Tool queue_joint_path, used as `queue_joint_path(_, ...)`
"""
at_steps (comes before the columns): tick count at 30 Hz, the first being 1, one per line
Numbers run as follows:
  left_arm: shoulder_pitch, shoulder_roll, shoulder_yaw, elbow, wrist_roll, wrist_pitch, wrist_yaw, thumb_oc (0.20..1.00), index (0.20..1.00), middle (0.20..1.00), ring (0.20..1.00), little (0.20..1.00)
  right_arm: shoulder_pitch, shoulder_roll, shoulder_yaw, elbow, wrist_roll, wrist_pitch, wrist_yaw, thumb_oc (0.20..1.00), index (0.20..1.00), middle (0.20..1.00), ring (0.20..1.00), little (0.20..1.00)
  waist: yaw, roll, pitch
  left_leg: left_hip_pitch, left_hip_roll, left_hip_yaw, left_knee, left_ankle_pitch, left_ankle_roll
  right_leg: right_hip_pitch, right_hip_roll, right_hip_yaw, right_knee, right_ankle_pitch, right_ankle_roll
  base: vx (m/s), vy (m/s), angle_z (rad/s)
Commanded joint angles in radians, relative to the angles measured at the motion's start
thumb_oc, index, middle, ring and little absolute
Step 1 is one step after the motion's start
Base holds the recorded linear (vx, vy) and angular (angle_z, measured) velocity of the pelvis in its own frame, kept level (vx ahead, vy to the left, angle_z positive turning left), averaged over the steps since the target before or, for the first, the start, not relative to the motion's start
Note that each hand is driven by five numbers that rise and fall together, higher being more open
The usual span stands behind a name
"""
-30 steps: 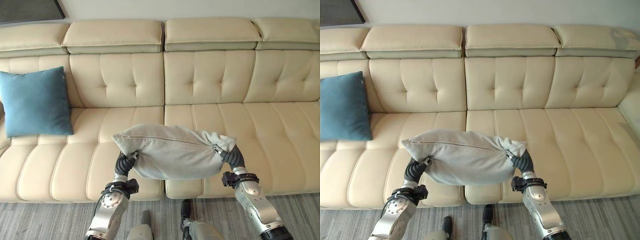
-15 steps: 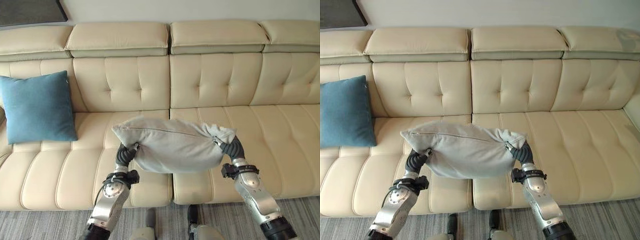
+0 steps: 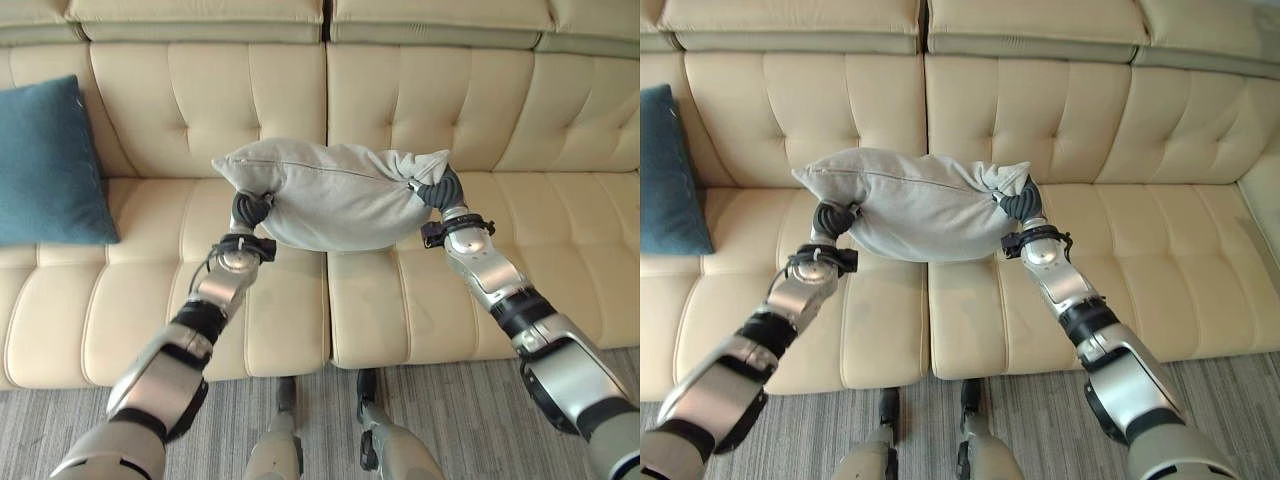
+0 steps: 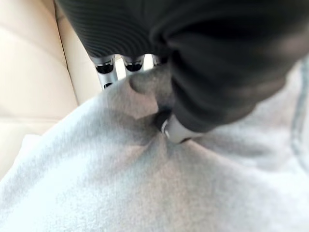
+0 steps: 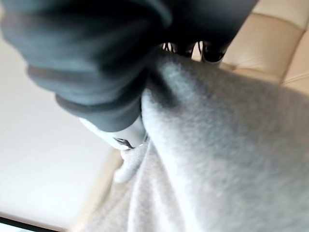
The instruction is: Pick up all the scattered cushions and arrange them neatly on the sofa.
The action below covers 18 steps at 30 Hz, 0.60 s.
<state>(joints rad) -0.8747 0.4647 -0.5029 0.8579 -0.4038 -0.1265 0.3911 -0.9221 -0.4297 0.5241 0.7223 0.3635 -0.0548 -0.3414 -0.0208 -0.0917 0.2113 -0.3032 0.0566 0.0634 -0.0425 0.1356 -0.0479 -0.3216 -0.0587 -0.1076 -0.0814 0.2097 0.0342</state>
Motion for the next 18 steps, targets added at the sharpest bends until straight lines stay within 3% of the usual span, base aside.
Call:
queue_joint_path(1,-0.222,0.044,-0.021,0.068,0.046,-0.073,-0.002,0.2,0.2,0.2,0.2,0.2,-0.183,0.006,0.004,0.086,0.03,-0.05,-0.008,0.2,0.2,0.2,0.2,0.2,0.017,-0.015,0.059,-0.015,0.003,-0.023,0.063,-0.109,-0.025,0.046,-0.04,0.017,0.116,-0.216,0.087,-0.02,0.015,0.07)
queue_joint_path(9,-0.371,0.016,-0.069,0.263,0.011,-0.052,-0.015,0.2,0.2,0.2,0.2,0.2,-0.34,0.056,0.063,0.391,0.054,0.004,0.001,0.2,0.2,0.2,0.2,0.2,0.035,-0.018,0.088,-0.023,-0.005,-0.037,0.059,-0.106,-0.026,0.041,-0.044,0.005,0.113,-0.212,0.09,0.0,-0.007,0.05)
queue_joint_path(10,-0.402,0.012,-0.08,0.296,0.0,-0.048,-0.021,0.2,0.2,0.2,0.2,0.2,-0.369,0.056,0.073,0.43,0.055,0.011,0.003,0.52,0.52,0.52,0.52,0.52,0.035,-0.018,0.087,-0.026,-0.006,-0.038,0.052,-0.1,-0.027,0.037,-0.044,0.002,0.108,-0.206,0.092,0.0,-0.024,0.08)
queue_joint_path(11,-0.439,0.012,-0.087,0.327,-0.015,-0.043,-0.028,0.2,0.2,0.2,0.2,0.2,-0.395,0.054,0.082,0.464,0.055,0.019,0.003,1.0,1.0,1.0,1.0,1.0,0.037,-0.017,0.088,-0.023,-0.005,-0.039,0.049,-0.1,-0.028,0.038,-0.043,0.0,0.105,-0.203,0.094,0.0,-0.025,0.07)
queue_joint_path(12,-0.468,0.018,-0.088,0.34,-0.034,-0.042,-0.034,0.398,0.398,0.398,0.398,0.398,-0.42,0.044,0.09,0.481,0.058,0.026,0.004,1.0,1.0,1.0,1.0,1.0,0.038,-0.016,0.088,-0.022,-0.005,-0.04,0.043,-0.097,-0.029,0.039,-0.043,-0.002,0.101,-0.199,0.095,0.02,-0.028,0.06)
queue_joint_path(13,-0.516,0.038,-0.059,0.37,-0.132,-0.042,-0.047,1.0,1.0,1.0,1.0,1.0,-0.477,0.009,0.116,0.515,0.058,0.043,0.003,1.0,1.0,1.0,1.0,1.0,0.042,-0.016,0.081,-0.021,-0.005,-0.042,0.031,-0.09,-0.033,0.038,-0.041,-0.006,0.088,-0.192,0.098,0.02,-0.021,0.05)
queue_joint_path(14,-0.517,0.038,-0.059,0.371,-0.132,-0.043,-0.048,1.0,1.0,1.0,1.0,1.0,-0.478,0.009,0.116,0.516,0.058,0.042,0.003,1.0,1.0,1.0,1.0,1.0,0.042,-0.015,0.082,-0.021,-0.005,-0.042,0.031,-0.09,-0.033,0.039,-0.041,-0.006,0.088,-0.192,0.098,0.03,-0.018,0.04)
queue_joint_path(16,-0.562,0.088,0.016,0.381,-0.333,-0.051,-0.051,1.0,1.0,1.0,1.0,1.0,-0.523,-0.056,0.082,0.525,0.121,0.046,-0.042,1.0,1.0,1.0,1.0,1.0,0.046,-0.011,0.069,-0.011,-0.006,-0.046,0.007,-0.083,-0.037,0.045,-0.037,-0.007,0.07,-0.185,0.101,0.04,-0.009,0.04)
queue_joint_path(18,-0.571,0.116,0.045,0.376,-0.386,-0.057,-0.041,1.0,1.0,1.0,1.0,1.0,-0.525,-0.076,0.055,0.514,0.14,0.039,-0.067,1.0,1.0,1.0,1.0,1.0,0.047,-0.008,0.063,-0.007,-0.007,-0.047,0.0,-0.082,-0.038,0.047,-0.035,-0.008,0.065,-0.184,0.102,0.05,0.002,0.02)
